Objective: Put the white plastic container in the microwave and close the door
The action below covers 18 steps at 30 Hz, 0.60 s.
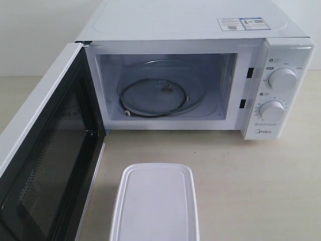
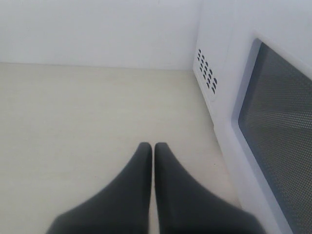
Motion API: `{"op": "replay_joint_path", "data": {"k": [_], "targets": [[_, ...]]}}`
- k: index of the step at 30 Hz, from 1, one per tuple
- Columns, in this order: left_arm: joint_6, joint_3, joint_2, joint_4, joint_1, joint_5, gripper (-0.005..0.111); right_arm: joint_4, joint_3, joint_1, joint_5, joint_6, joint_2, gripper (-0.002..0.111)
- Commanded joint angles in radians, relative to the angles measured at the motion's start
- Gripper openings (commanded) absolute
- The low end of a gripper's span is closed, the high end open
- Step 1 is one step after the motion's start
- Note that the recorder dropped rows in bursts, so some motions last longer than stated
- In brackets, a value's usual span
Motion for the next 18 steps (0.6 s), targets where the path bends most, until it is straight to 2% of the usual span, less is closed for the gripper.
{"op": "replay_joint_path", "data": {"k": [1,5,13,18], "targets": [[-0.002,0.004,-0.004,-0.009,0.002,0.0,0.004,0.002,-0.006,-0.006,-0.017,0.025,0.077,0.0],[-0.002,0.004,-0.004,-0.009,0.002,0.0,0.004,-0.063,-0.006,-0.006,-0.105,0.076,0.205,0.0],[-0.002,0.004,-0.004,-0.009,0.002,0.0,0.004,-0.507,-0.006,-0.006,-0.459,0.484,0.535,0.0],[-0.002,0.004,-0.004,-0.009,0.002,0.0,0.004,-0.677,-0.006,-0.006,-0.644,0.5,0.757,0.0]]}}
